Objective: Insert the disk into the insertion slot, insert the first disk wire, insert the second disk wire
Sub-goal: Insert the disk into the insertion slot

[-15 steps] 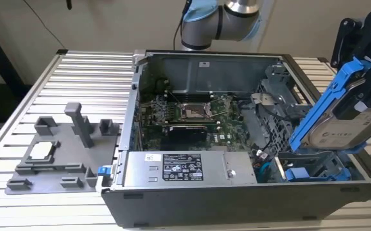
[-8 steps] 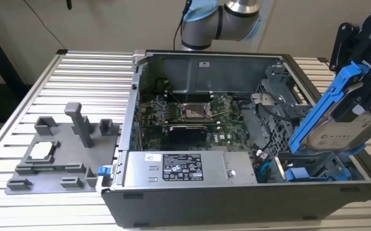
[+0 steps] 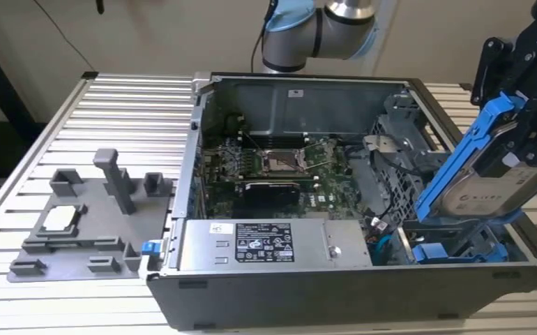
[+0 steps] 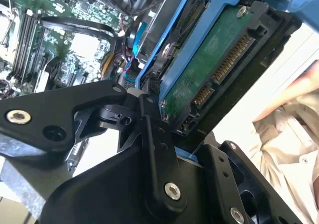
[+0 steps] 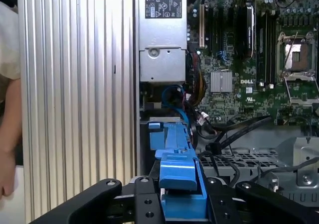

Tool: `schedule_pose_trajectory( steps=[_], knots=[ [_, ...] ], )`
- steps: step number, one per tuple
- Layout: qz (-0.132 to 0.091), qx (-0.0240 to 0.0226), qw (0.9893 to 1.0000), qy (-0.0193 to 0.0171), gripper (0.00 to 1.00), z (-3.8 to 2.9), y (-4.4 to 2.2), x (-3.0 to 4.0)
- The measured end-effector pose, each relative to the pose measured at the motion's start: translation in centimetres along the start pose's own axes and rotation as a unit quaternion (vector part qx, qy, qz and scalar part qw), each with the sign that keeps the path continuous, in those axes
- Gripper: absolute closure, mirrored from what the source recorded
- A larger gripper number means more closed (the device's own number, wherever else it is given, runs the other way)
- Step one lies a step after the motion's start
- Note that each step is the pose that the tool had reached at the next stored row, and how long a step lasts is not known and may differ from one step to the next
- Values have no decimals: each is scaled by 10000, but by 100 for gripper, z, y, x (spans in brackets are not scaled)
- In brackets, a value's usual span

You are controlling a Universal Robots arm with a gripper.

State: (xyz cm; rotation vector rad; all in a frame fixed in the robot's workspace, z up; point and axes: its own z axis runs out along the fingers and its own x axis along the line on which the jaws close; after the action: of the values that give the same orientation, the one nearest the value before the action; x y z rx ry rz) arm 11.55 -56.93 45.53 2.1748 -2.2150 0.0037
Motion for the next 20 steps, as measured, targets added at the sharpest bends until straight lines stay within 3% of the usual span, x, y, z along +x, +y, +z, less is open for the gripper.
schedule_pose_trajectory(
  steps=[20],
  knots=[
    [-116, 3, 9999, 15, 67, 172, -38, -32]
  ],
)
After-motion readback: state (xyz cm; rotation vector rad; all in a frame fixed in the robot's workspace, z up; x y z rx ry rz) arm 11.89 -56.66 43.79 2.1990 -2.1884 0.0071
